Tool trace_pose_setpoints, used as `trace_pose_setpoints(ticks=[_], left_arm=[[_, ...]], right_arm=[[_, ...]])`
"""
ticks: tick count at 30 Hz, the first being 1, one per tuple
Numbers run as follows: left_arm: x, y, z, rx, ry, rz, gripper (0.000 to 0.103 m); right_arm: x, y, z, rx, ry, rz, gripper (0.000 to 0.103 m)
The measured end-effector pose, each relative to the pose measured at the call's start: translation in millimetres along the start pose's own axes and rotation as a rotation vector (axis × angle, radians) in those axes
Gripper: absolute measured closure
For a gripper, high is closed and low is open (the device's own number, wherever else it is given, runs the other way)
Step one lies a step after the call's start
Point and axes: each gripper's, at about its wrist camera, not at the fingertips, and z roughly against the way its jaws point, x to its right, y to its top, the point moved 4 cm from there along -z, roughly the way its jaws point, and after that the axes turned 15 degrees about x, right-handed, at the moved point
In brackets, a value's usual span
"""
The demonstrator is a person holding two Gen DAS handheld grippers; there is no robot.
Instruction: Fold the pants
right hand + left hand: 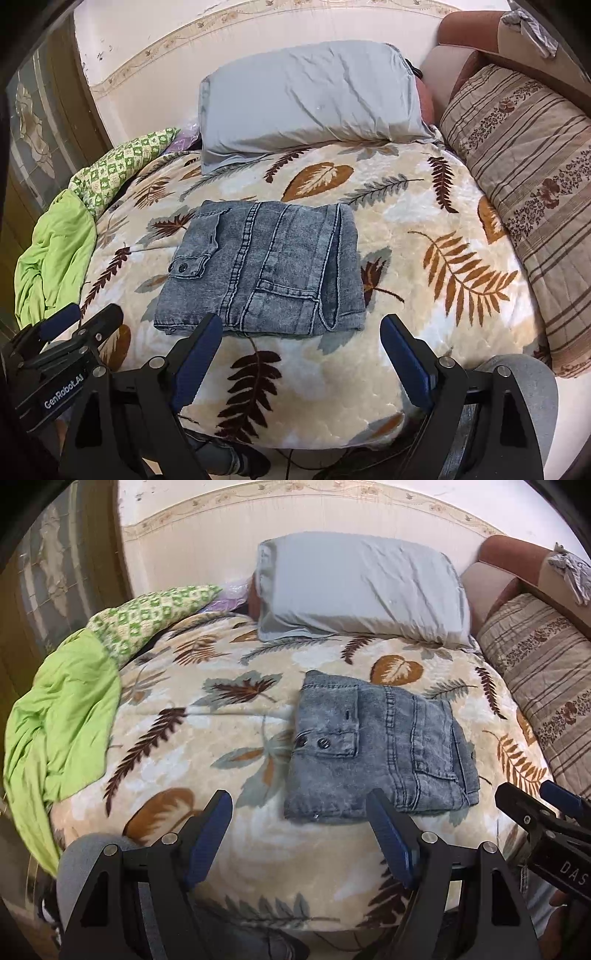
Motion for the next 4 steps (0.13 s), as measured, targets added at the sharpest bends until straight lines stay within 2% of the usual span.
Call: trace_pose_setpoints(ticks=[4], left_arm=[[-5, 5, -25, -0.035, -0.01, 0.032, 0.028]], right_arm=[[9, 6, -8, 0.008, -0.013, -0.009, 0.015]])
